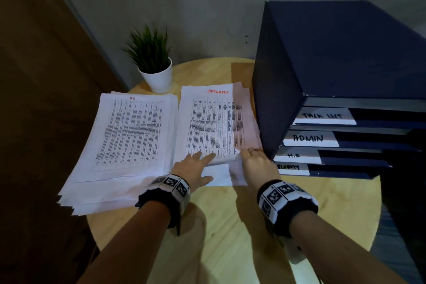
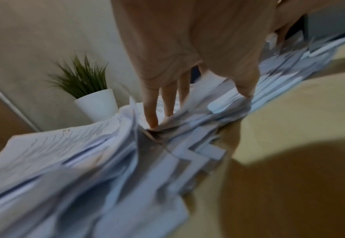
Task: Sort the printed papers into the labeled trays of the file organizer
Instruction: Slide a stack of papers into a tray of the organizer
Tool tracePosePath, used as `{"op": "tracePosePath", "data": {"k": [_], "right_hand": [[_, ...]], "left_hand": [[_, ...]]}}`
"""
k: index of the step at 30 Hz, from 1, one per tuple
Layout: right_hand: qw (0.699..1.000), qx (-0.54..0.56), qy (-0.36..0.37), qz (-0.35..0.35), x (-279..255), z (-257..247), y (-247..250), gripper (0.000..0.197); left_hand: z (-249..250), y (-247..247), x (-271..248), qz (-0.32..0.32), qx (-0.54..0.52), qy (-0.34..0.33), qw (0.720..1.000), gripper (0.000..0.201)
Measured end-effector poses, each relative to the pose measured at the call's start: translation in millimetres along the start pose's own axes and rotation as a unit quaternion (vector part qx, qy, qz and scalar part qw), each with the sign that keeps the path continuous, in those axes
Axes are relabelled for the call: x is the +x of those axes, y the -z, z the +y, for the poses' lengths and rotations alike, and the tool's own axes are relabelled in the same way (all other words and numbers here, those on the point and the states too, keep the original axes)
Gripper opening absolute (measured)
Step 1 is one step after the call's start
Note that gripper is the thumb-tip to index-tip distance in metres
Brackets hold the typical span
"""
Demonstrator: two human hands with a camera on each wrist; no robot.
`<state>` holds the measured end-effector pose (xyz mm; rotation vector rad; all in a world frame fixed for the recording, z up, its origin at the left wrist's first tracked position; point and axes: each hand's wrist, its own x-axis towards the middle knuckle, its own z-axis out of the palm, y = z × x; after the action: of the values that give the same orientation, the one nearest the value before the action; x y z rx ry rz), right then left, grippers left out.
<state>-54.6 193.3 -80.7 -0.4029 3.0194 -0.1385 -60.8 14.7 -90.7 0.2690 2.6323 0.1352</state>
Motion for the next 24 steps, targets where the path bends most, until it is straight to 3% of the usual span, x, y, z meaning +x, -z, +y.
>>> {"op": "tracePosePath", "data": {"k": [4,8,11,15,16,18,20,22,24], "right_hand": [[0.982,0.161,-0.038,0.096,0,-6,5,0.028],[0.909,0.354,-0.107,0.193,-13,-16,11,0.036],[0.818,0.497,-0.205,0.203,-27,-29,15,0.046],[0.624,0.7,-0.34,0.074,-37,-31,20,0.046],[0.607,0.716,-0.342,0.033,-39,-29,23,0.045],[0.633,0.701,-0.328,-0.024,-41,-25,23,0.037],[0.713,0.622,-0.321,-0.035,-42,-21,16,0.029],[0.788,0.521,-0.327,-0.031,-50,-20,13,0.032],[0.808,0.486,-0.33,-0.038,-66,-19,12,0.029]], "left_hand": [[0,-3,-2,0.125,-0.153,0.038,0.98,0.047],[5,-9,-9,0.186,-0.237,0.085,0.95,0.058],[10,-21,-20,0.197,-0.259,0.086,0.942,0.065],[15,-39,-38,0.139,-0.191,0.027,0.971,0.08],[16,-43,-43,0.112,-0.159,0.025,0.981,0.081],[18,-47,-52,0.07,-0.1,0.019,0.992,0.082],[18,-51,-60,0.042,-0.071,0.01,0.997,0.075],[16,-54,-70,0.013,-0.094,0.019,0.995,0.056],[13,-57,-76,0.021,-0.176,0.048,0.983,0.055]]}}
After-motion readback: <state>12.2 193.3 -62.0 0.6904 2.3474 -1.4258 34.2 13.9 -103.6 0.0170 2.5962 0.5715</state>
